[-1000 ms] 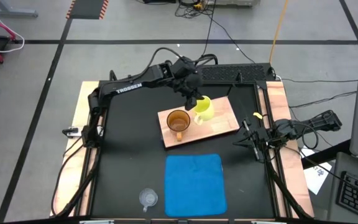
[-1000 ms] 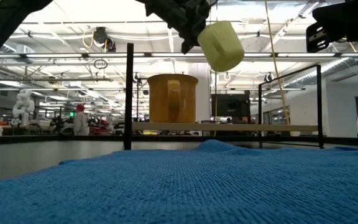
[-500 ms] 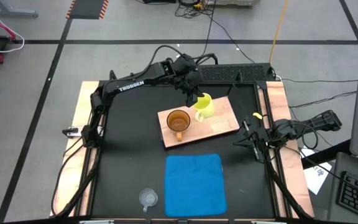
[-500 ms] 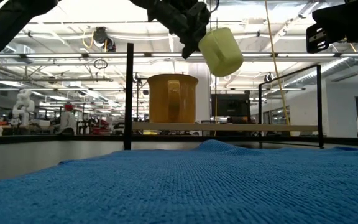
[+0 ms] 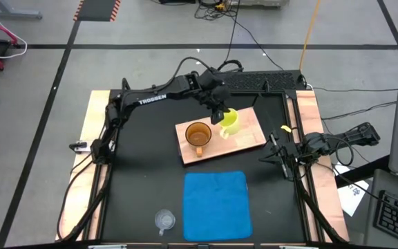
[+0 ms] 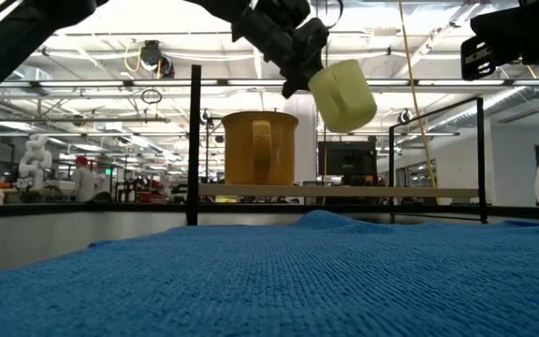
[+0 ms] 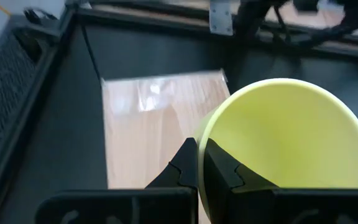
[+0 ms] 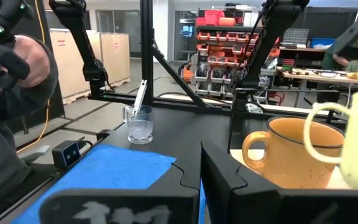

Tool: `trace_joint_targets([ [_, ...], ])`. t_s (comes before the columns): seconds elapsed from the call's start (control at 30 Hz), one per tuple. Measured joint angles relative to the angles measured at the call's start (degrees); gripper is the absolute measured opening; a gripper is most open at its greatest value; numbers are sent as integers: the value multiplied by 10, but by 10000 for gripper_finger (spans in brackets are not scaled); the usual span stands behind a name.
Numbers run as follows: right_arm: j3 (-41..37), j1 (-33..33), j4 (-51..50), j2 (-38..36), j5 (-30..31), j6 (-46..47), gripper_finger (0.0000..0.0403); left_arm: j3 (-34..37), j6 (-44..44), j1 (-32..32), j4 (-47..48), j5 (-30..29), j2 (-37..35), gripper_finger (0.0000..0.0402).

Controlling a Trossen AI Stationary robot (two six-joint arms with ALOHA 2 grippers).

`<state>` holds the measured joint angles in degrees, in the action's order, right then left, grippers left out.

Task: Stack small to large cups/mugs on shelf
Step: Put the yellow mug on the shelf

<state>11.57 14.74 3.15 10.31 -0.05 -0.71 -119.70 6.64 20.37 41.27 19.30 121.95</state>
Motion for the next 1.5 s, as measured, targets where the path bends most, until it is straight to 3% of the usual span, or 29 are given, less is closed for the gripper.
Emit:
trace_joint_targets([
  [0.33, 0, 0, 0, 0, 0, 0, 0, 0, 13, -27, 53, -116, 9, 4],
  [0.87, 0, 0, 0, 0, 0, 0, 0, 0, -2, -46, 62, -118, 15, 4],
  [1.5, 0, 0, 0, 22, 0, 0, 0, 1, -102, -56, 61, -106, 50, 4],
])
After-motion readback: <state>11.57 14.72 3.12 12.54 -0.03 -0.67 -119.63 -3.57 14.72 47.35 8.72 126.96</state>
